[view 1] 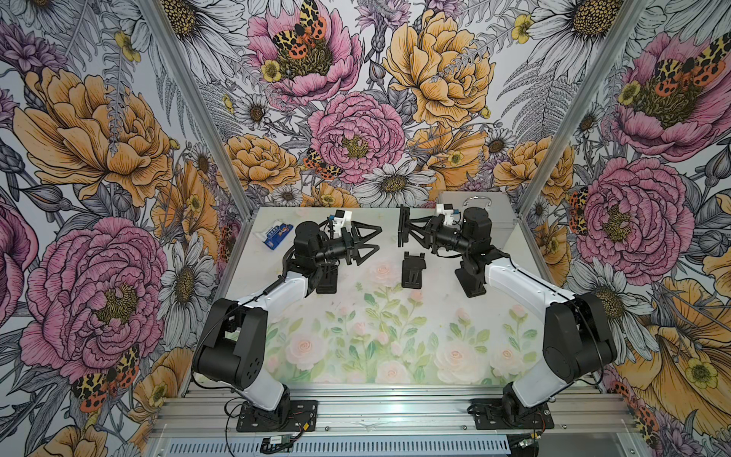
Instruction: Open the phone stand
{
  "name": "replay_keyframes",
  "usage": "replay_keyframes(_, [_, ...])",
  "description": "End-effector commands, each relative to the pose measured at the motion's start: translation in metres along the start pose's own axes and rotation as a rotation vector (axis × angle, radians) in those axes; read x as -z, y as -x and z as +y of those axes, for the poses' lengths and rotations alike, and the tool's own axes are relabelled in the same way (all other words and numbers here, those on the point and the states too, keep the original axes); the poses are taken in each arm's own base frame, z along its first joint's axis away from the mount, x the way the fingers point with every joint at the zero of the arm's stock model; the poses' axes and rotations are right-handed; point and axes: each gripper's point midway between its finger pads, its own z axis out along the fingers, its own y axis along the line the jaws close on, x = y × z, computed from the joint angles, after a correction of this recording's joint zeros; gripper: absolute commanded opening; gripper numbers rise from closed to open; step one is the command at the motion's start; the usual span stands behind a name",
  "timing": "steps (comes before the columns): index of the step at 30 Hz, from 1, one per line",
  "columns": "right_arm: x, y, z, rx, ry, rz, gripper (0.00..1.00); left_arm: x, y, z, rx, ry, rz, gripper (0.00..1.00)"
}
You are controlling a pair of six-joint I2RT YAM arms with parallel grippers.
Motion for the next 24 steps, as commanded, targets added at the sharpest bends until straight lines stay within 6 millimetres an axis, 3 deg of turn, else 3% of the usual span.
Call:
replay_keyframes(1, [-0.01, -0.004, 0.017, 0.025, 0.065, 0.015, 0.0, -0.006, -0.013, 0.0, -0.005, -0.018, 0.052, 0.99])
replay_keyframes(9, [-0.03, -0.017, 0.018, 0.018, 0.079, 0.042, 0.0, -0.008, -0.018, 0.006, -0.001, -0.012, 0.057, 0.99])
replay_keyframes(24, [-0.039, -0.023, 0.019, 0.008, 0.089, 0.052, 0.0, -0.004, -0.02, 0.01, 0.004, -0.009, 0.056, 0.99])
